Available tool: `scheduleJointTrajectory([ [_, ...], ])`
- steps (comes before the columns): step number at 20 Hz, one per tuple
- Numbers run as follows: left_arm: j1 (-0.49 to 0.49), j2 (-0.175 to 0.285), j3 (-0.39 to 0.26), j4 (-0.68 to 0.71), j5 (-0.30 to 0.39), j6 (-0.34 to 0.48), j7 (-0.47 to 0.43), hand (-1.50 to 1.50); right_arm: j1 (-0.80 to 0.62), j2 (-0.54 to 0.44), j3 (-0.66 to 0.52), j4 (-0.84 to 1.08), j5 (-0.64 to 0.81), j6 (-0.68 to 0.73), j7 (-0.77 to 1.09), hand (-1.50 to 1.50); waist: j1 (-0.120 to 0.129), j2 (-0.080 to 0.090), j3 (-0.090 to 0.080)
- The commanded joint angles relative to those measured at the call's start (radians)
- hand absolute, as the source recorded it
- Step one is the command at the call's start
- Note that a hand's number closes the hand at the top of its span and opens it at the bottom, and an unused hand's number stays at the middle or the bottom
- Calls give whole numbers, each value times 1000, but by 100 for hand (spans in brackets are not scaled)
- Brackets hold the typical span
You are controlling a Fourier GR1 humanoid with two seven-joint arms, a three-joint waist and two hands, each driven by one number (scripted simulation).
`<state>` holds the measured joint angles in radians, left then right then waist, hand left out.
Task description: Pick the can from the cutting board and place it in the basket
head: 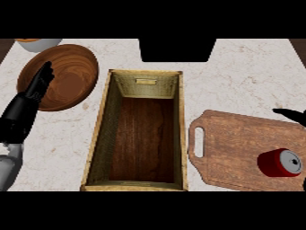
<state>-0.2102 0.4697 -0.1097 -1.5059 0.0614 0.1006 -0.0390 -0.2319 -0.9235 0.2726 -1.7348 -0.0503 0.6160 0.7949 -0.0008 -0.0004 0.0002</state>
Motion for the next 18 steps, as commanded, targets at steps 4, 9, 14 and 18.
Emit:
scheduleJointTrajectory([
  [4,61,-13,49,-49,-32,-55,-12,0,93,61,-86,-3,141,39,-86,-150,0,-1,0],
  [9,7,-52,79,-4,-62,-71,-3,0,84,161,-84,47,292,17,-166,-150,1,0,0],
  [14,13,-89,81,-71,-99,-69,69,0,115,263,-92,21,343,16,-122,-150,1,0,0],
  [18,29,-112,108,5,-111,-82,-31,0,220,258,-115,9,403,-8,-239,-150,-5,0,0],
])
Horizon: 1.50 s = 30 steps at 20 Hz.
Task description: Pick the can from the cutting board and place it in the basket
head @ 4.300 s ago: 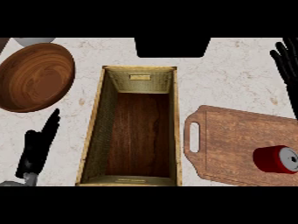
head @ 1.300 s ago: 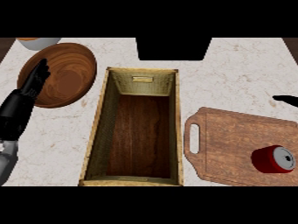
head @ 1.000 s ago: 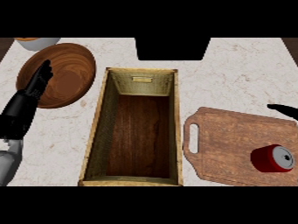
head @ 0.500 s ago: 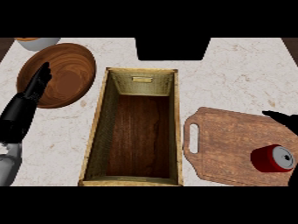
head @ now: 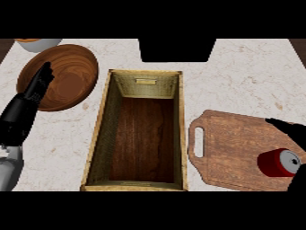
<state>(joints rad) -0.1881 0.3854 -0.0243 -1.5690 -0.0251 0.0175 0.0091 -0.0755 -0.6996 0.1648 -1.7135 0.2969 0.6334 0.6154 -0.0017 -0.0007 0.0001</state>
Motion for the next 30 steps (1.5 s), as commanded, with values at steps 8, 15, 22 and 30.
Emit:
scheduleJointTrajectory([
  [8,14,-37,65,-16,-49,-63,-2,0,43,100,-68,55,151,55,-91,-150,2,0,0],
  [15,-8,-78,79,-15,-74,-76,22,0,77,128,-97,84,239,62,-161,-150,0,0,0],
  [22,-18,-73,116,15,-82,-97,-17,0,106,241,-93,114,277,-2,-170,150,-1,0,0],
  [30,2,-101,109,22,-107,-117,-44,0,1,174,-97,264,396,-30,-383,150,5,1,0],
])
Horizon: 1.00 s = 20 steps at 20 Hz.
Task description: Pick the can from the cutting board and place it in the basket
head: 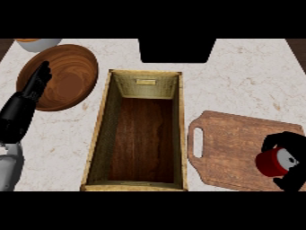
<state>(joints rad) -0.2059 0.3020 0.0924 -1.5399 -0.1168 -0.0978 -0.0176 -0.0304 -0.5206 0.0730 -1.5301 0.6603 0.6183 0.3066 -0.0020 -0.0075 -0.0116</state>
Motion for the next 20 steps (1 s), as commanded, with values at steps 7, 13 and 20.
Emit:
scheduleJointTrajectory([
  [7,-23,-44,-24,-16,-32,17,29,0,-100,-21,53,40,199,-159,-116,150,8,9,12],
  [13,37,-15,16,-65,5,-22,31,0,-132,-76,-28,10,239,-271,-190,150,4,6,12],
  [20,9,-37,8,-16,-31,18,13,0,-261,25,-216,-129,65,-380,-177,150,-9,4,12],
])
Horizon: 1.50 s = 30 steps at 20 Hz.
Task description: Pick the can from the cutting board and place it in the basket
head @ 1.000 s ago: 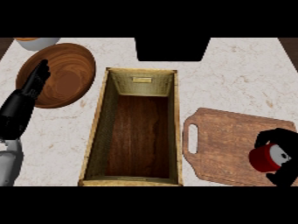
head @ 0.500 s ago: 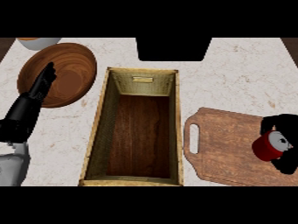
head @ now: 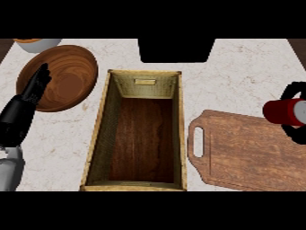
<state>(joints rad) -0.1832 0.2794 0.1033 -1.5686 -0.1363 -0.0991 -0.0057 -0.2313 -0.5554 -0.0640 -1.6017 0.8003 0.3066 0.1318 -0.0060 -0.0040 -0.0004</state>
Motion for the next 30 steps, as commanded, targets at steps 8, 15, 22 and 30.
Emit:
scheduleJointTrajectory([
  [8,16,-1,0,8,-6,-6,-20,0,-307,147,-209,-324,-469,114,200,150,-6,-5,-2],
  [15,-16,-15,-11,-4,-12,-1,28,0,-622,178,-142,-436,-688,203,626,150,0,-8,-3],
  [22,-5,-18,-18,5,-35,4,-8,0,-992,238,10,-282,-729,153,962,150,14,-5,-3],
  [30,-33,-13,-2,-14,-7,-19,44,0,-1166,351,100,-60,-697,66,1051,150,14,-3,-1],
])
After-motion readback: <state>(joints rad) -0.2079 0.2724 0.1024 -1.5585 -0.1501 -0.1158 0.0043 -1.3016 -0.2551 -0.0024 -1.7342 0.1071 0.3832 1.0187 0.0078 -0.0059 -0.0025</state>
